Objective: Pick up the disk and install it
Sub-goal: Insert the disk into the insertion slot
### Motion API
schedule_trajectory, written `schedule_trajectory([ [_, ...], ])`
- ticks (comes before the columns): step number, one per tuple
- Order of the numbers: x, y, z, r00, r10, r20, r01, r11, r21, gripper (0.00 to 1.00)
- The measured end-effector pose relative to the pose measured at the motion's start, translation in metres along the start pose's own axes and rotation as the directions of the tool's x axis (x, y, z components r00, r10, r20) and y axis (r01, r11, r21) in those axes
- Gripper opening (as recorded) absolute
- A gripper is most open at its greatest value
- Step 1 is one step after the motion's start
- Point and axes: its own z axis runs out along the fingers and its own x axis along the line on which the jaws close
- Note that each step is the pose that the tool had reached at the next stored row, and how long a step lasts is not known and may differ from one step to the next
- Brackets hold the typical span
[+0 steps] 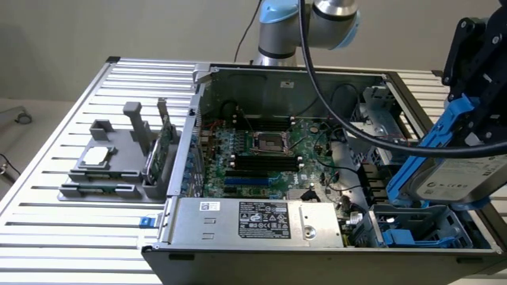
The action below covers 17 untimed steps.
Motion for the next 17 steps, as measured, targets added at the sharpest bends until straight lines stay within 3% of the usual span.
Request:
schedule_trajectory([
  [5,0.000,0.0004,0.0092,0.9992,-0.040,0.0018,0.040,0.9992,-0.0011,0.33],
  [17,0.007,0.0006,0.0254,0.9991,-0.043,0.0022,0.043,0.9991,-0.0011,0.33],
])
